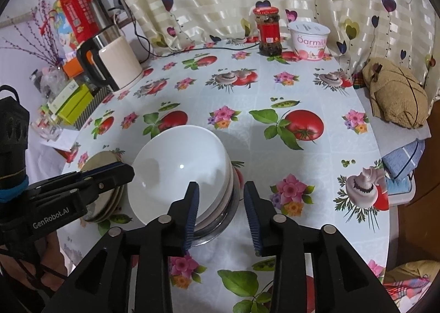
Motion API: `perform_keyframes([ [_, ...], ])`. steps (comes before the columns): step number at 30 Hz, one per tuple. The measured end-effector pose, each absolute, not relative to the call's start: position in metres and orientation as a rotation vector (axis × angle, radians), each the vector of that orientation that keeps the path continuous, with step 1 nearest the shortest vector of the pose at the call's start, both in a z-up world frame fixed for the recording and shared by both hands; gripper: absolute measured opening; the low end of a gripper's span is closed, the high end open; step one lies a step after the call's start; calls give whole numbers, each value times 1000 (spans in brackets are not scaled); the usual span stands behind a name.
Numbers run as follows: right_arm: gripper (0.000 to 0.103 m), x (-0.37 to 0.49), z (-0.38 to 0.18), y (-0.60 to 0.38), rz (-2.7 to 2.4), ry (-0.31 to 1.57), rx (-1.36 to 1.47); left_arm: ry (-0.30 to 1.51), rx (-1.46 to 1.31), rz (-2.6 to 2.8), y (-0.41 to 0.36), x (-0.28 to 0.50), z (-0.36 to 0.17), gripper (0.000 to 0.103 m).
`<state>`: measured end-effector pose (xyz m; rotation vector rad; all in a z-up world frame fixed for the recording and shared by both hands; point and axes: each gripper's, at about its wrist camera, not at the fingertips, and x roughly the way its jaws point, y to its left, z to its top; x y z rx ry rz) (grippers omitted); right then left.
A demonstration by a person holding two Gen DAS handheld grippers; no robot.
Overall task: Organize plates and bowls
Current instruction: 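Close both grippers on the rim of the steel bowl stack, then lift the bowl stack with both grippers and tilt it up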
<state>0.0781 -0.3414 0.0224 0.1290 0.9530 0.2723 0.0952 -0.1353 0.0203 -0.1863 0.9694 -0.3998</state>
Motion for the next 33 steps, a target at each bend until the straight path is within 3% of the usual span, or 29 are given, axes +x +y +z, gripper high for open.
perform_keyframes([
  [26, 42, 55, 29, -368, 305, 848, 141, 902, -125, -309, -115, 82, 19, 18],
  [33, 49, 57, 24, -375, 293, 868, 174, 919, -116, -322, -114, 84, 15, 18],
])
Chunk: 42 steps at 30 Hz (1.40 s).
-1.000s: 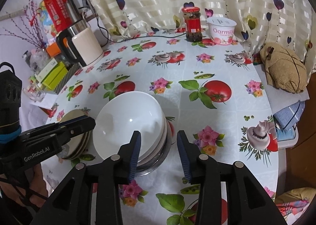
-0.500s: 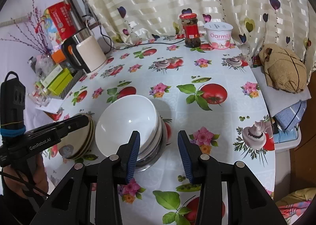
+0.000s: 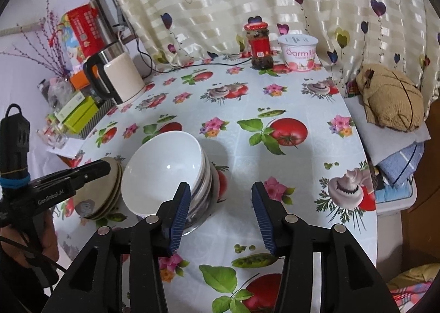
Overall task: Organize plates and bowls
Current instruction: 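Lift the bowl stack with both grippers and tilt it up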
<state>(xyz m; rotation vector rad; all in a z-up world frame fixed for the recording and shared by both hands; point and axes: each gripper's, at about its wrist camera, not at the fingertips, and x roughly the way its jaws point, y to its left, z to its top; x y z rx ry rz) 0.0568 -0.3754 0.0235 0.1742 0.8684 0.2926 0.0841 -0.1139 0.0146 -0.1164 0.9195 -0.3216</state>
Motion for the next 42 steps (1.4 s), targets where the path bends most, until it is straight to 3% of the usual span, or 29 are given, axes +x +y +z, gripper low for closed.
perform_keyframes([
  [30, 52, 66, -2, -382, 326, 983, 317, 997, -198, -363, -106, 87, -4, 18],
  [42, 32, 73, -12, -383, 349, 1011, 372, 1020, -228, -364, -103, 93, -9, 18],
])
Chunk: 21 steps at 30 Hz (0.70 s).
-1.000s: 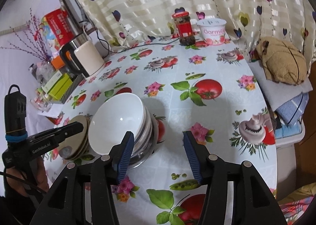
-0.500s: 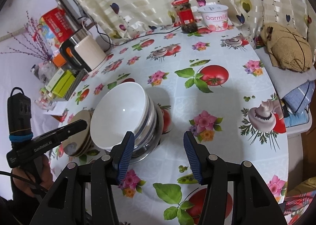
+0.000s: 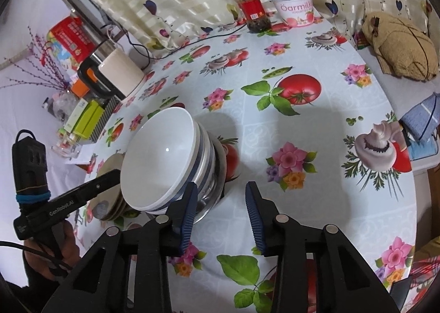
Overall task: Organize plates and bowls
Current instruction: 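Lift the bowl stack with both grippers and tilt it up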
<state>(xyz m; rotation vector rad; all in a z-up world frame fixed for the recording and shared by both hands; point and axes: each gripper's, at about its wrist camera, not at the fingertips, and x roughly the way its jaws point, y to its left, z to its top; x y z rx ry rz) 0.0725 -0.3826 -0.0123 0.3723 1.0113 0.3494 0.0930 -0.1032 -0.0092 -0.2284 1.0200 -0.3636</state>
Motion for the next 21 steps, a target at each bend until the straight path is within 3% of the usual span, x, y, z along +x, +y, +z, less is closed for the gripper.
perform_keyframes([
  [12, 22, 77, -17, -380, 358, 1023, 400, 1055, -266, -393, -104, 97, -17, 18],
  [21, 22, 82, -31, -380, 365, 1064, 423, 1085, -261, -411, -109, 104, -26, 18],
])
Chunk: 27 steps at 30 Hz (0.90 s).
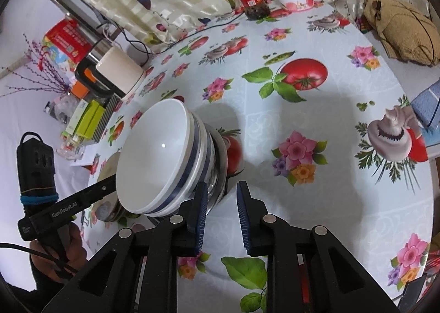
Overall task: Organize plates and bowls
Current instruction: 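Lift the bowl stack with both grippers and tilt it up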
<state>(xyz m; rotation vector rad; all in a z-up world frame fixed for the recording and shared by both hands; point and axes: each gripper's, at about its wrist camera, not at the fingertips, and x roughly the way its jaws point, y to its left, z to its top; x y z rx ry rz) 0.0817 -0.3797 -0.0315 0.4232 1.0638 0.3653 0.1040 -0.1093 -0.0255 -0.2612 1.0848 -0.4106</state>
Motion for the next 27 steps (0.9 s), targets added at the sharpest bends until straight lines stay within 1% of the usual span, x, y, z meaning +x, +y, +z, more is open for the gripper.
perform_keyframes([
  [7, 16, 86, -37, -376, 372, 1083, 425, 1088, -262, -413, -109, 107, -27, 18],
  [27, 16, 93, -44, -370, 397, 1106, 440, 1124, -246, -414, -115, 115, -41, 18],
])
